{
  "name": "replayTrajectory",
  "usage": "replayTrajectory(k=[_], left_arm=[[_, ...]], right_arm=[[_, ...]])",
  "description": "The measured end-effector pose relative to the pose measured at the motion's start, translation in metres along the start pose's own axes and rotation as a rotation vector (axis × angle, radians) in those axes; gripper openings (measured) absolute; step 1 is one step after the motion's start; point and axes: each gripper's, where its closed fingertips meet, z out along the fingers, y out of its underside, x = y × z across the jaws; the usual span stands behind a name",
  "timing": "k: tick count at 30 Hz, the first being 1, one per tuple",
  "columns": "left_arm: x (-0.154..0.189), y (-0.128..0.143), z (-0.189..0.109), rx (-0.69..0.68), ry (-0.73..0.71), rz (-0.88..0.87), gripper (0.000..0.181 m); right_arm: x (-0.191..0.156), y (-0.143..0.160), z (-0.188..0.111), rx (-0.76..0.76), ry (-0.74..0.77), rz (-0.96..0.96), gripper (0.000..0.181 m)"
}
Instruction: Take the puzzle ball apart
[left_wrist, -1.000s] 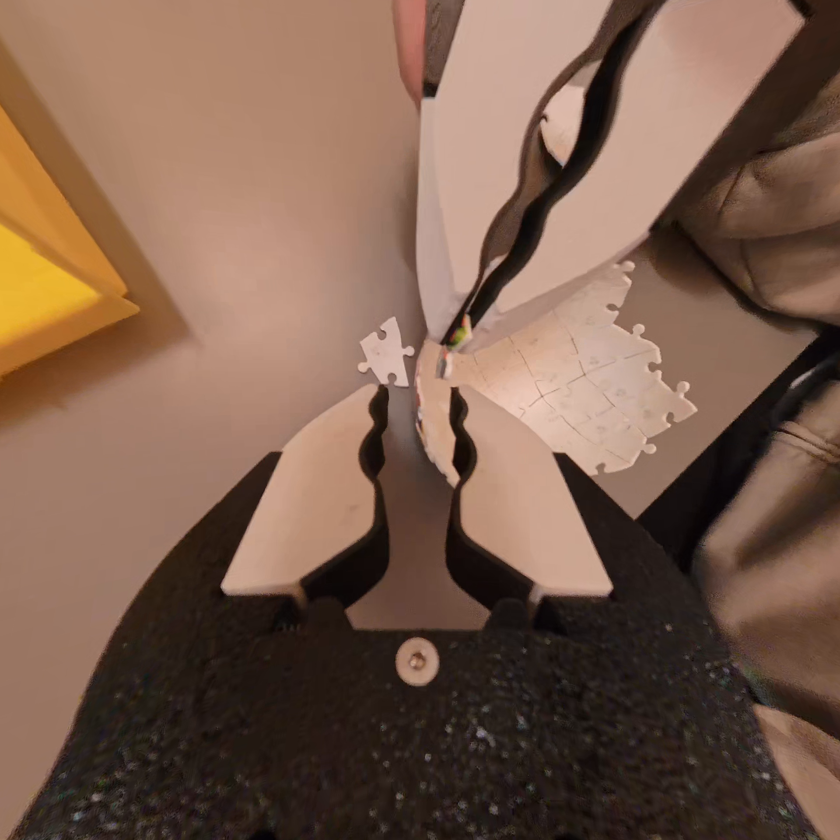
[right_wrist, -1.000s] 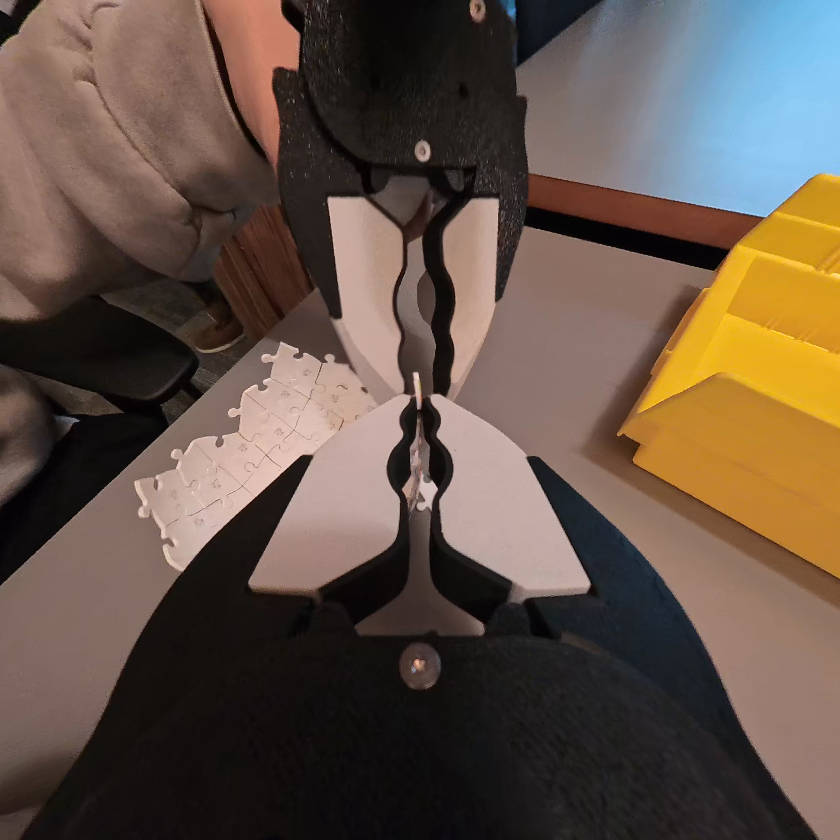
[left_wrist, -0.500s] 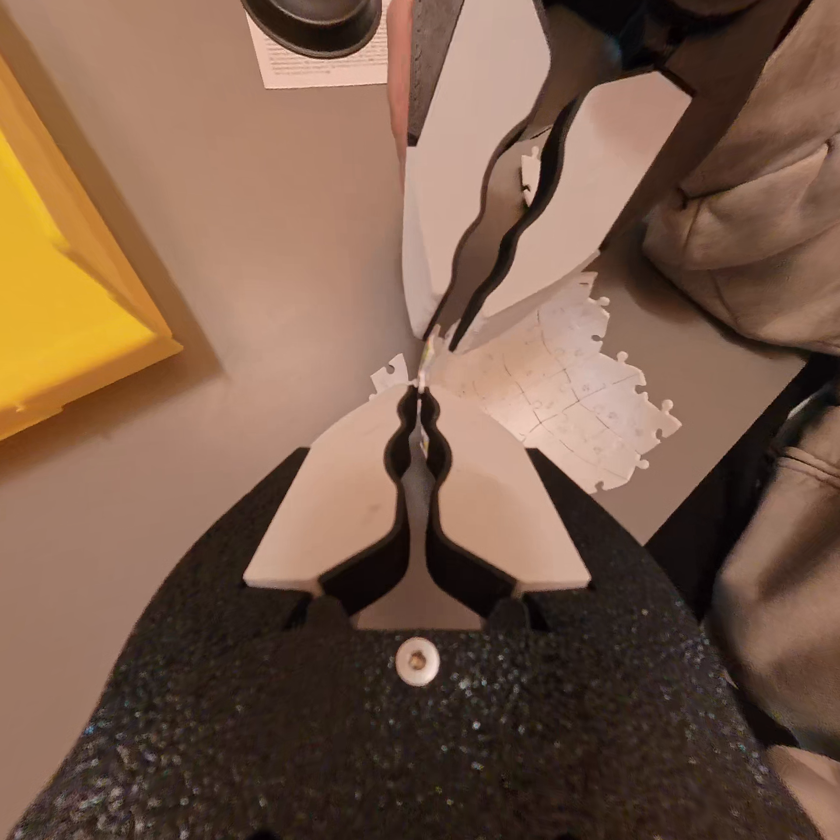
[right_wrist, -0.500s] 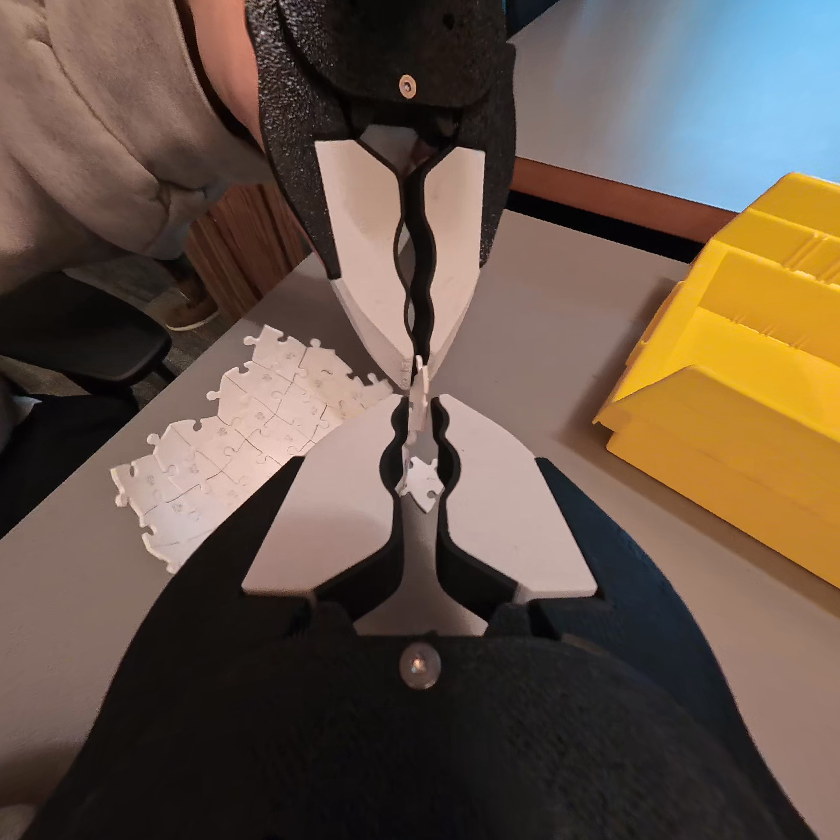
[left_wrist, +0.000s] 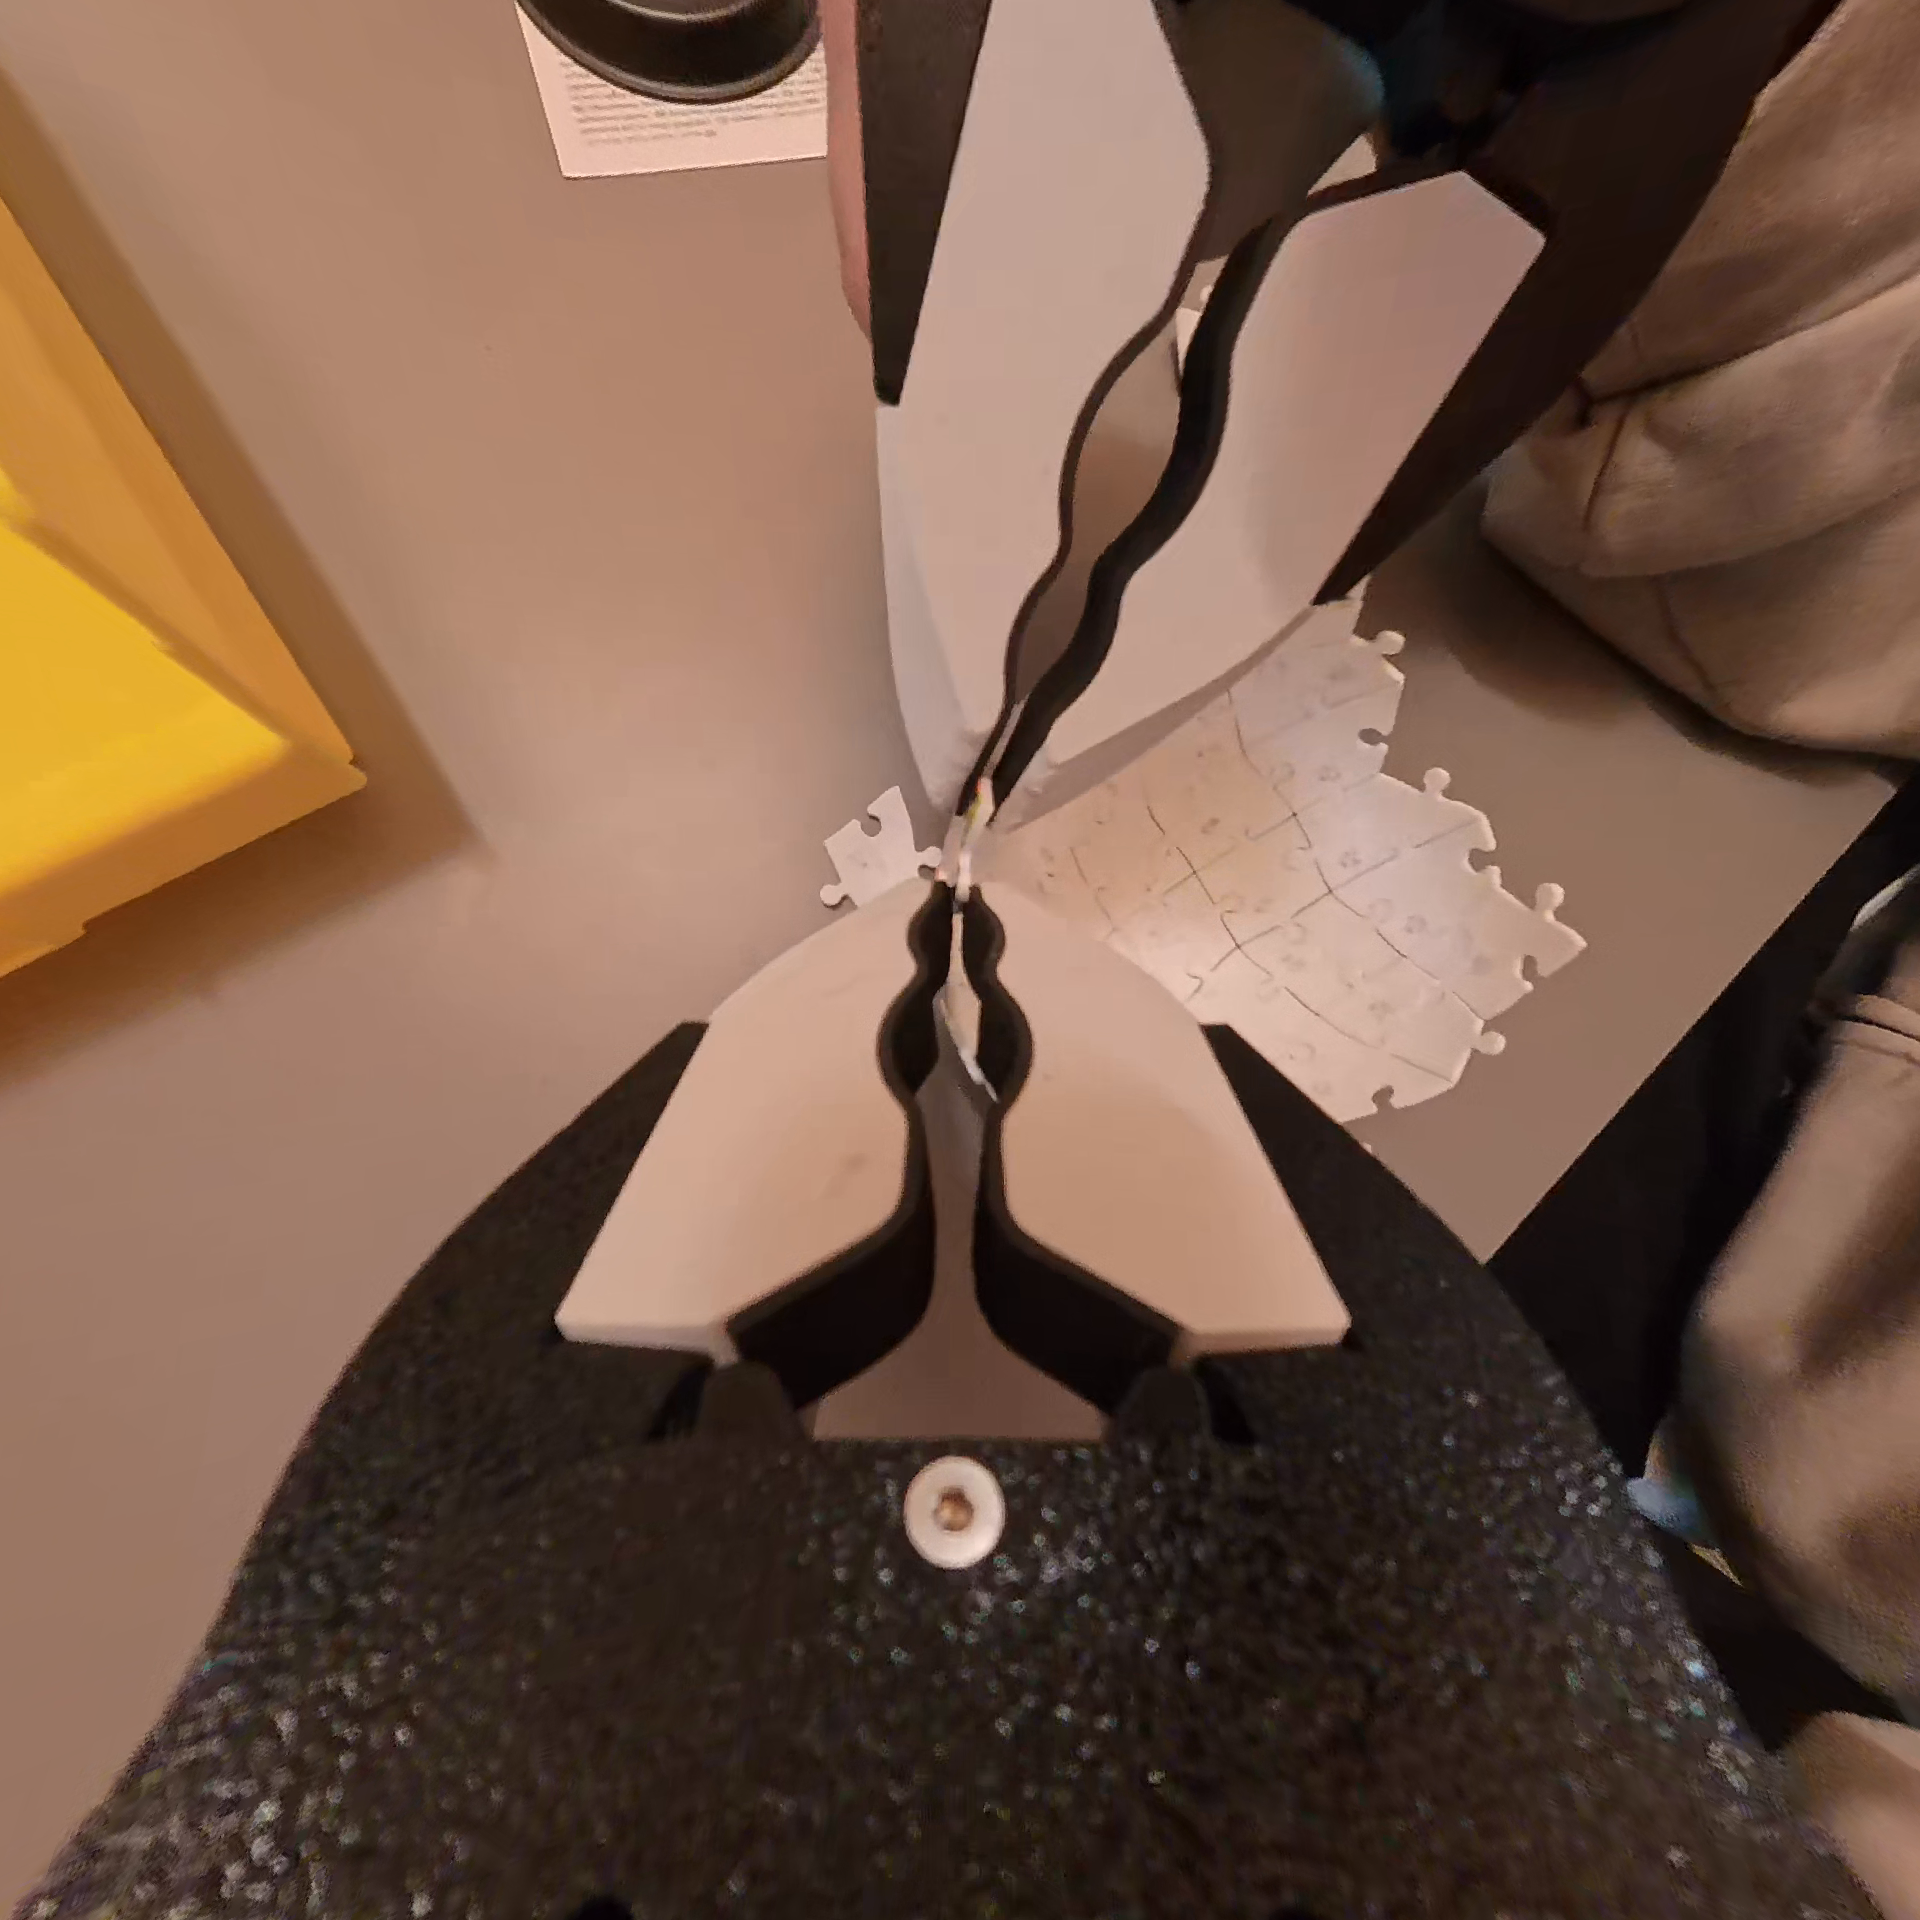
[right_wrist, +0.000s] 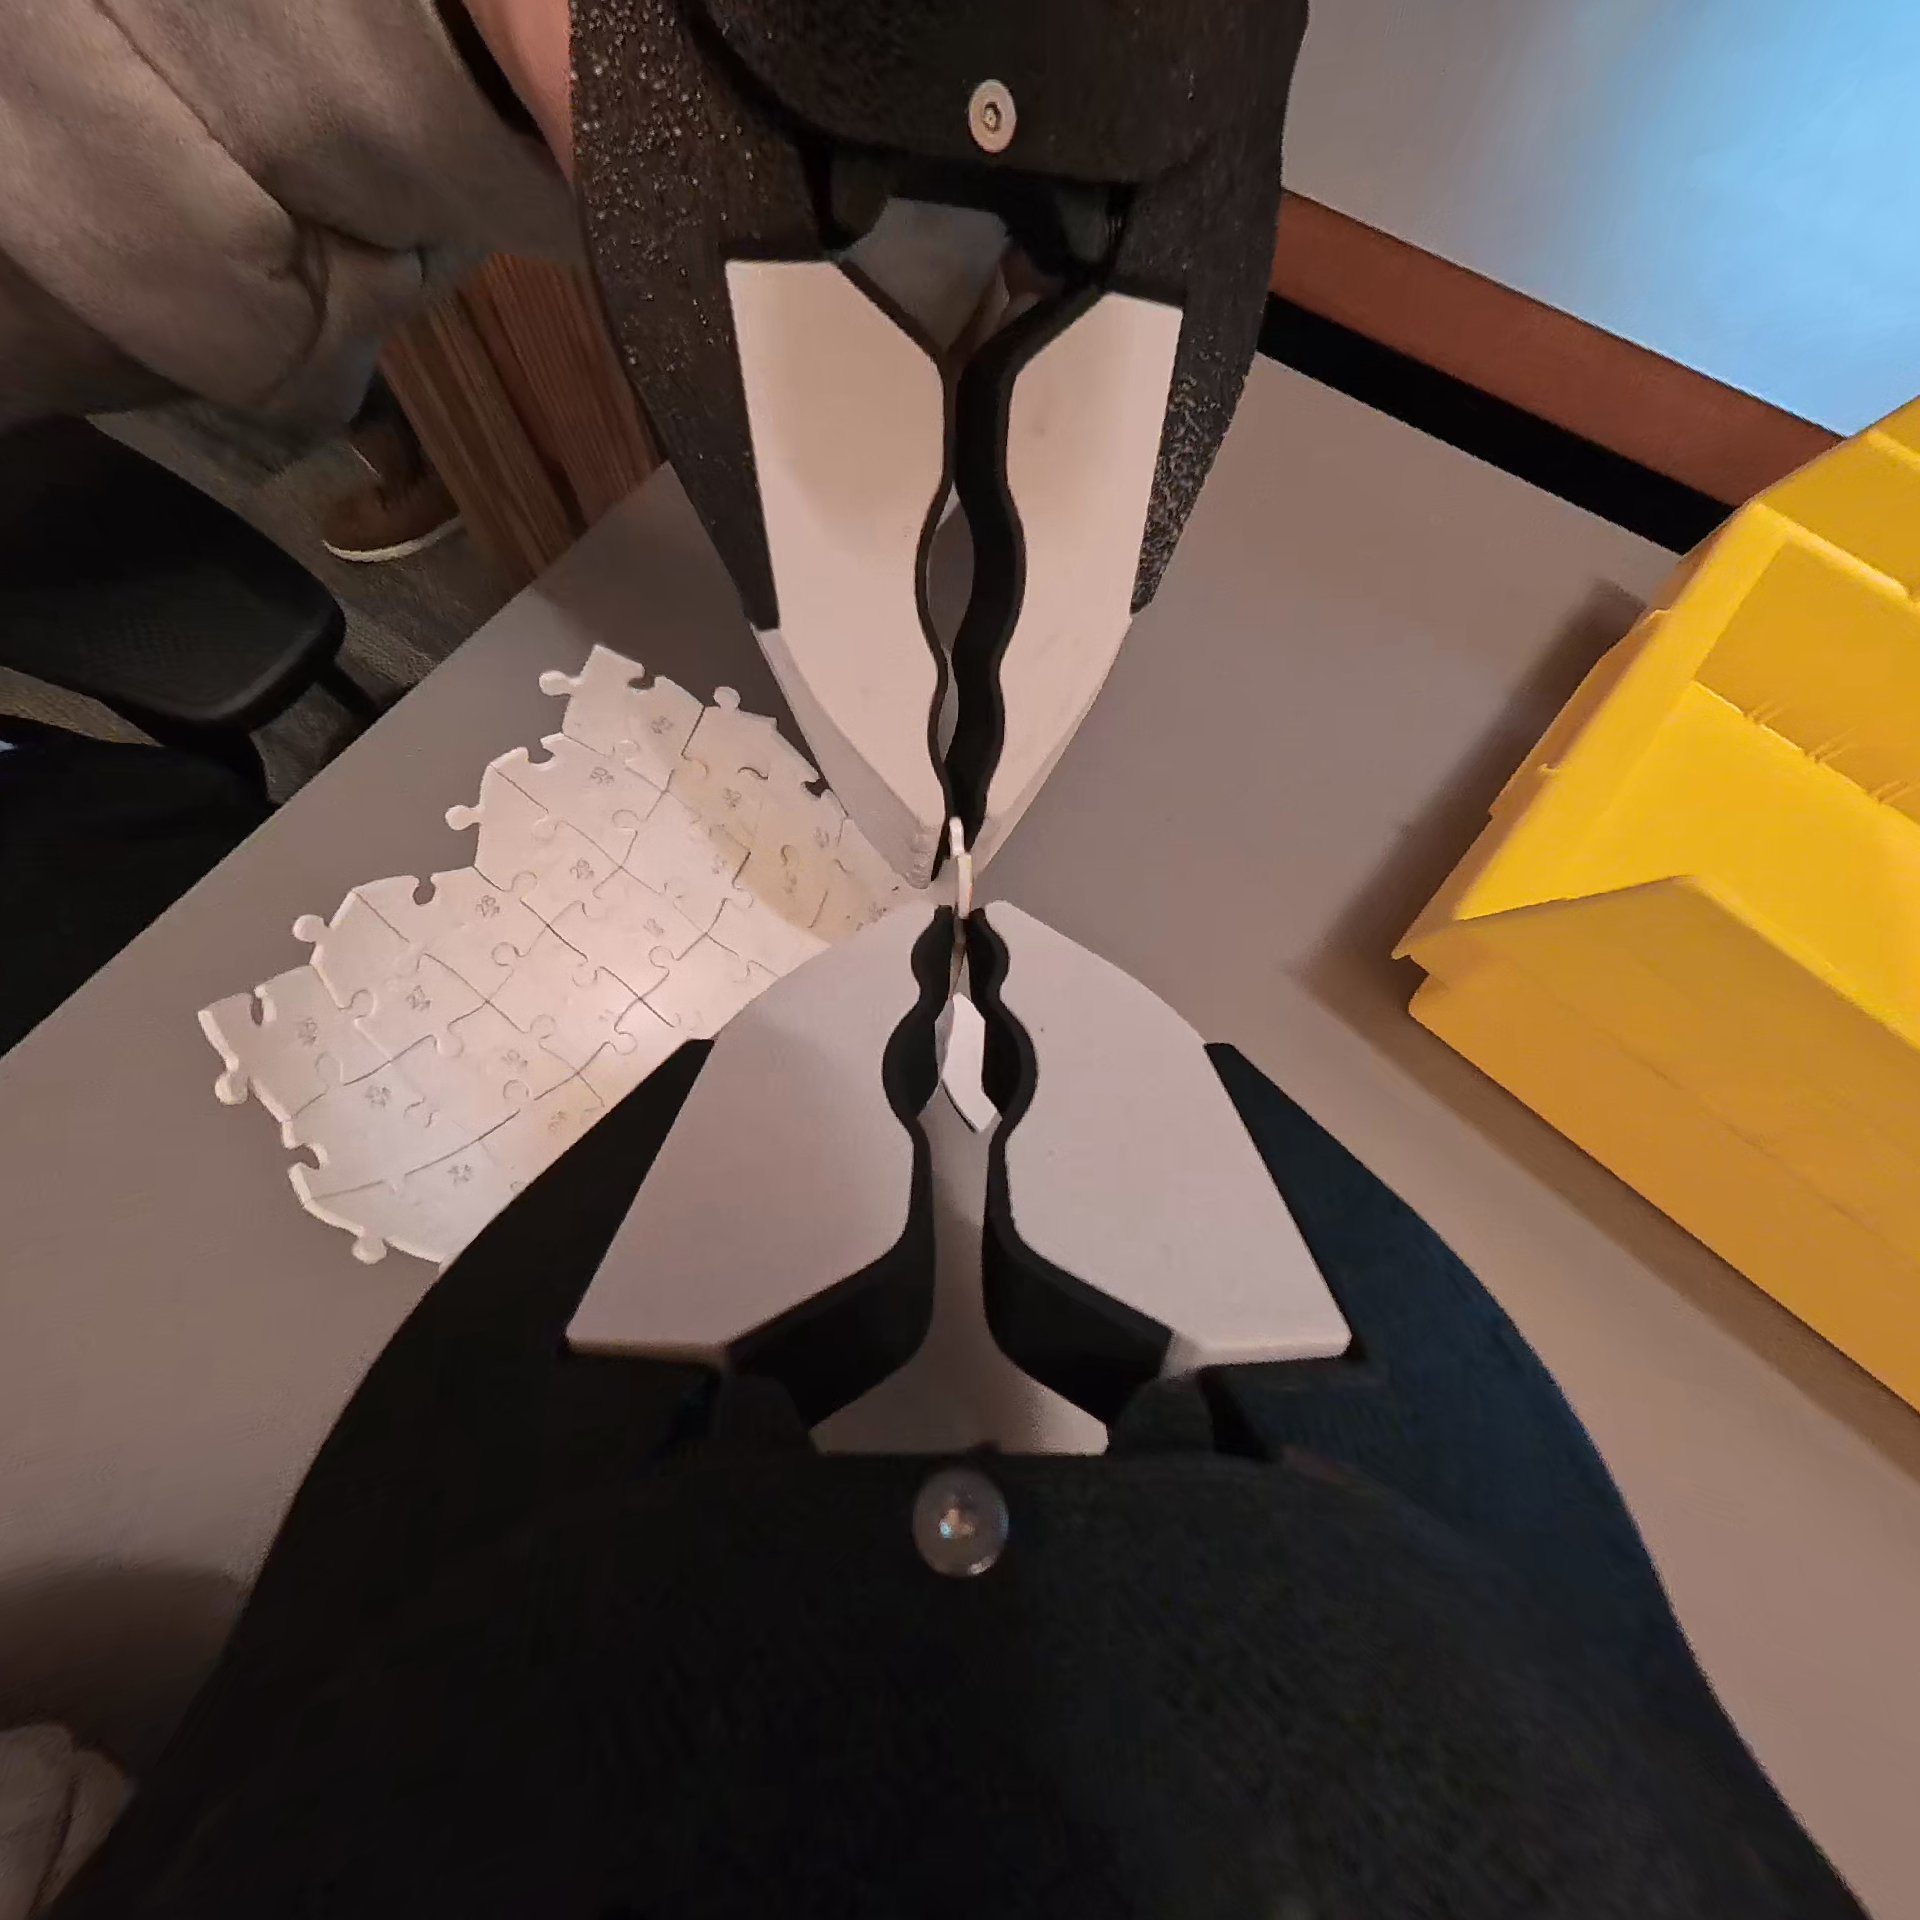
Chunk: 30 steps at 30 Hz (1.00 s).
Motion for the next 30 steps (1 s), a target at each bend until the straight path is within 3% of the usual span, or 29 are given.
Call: replayTrajectory(k=[1, 5, 10, 18, 30], left_arm=[[0.0, 0.001, 0.0, -0.005, -0.002, -0.003, 0.001], [-0.001, 0.006, 0.002, -0.042, 0.008, -0.035, 0.007], [-0.003, 0.018, 0.011, -0.136, 0.015, -0.036, 0.032], [-0.005, 0.011, 0.022, -0.148, 0.046, -0.047, 0.014], [-0.007, 0.009, 0.031, -0.124, 0.092, -0.062, 0.005]], right_arm=[[0.001, 0.0, 0.001, -0.005, 0.008, -0.002, 0.003], [0.001, 0.001, 0.003, -0.022, 0.019, -0.011, 0.002], [0.001, 0.005, 0.004, -0.025, 0.011, 0.02, 0.002], [0.002, 0.011, 0.002, -0.056, 0.029, 0.029, 0.002], [0.006, 0.017, 0.002, -0.035, 0.056, 0.085, 0.002]])
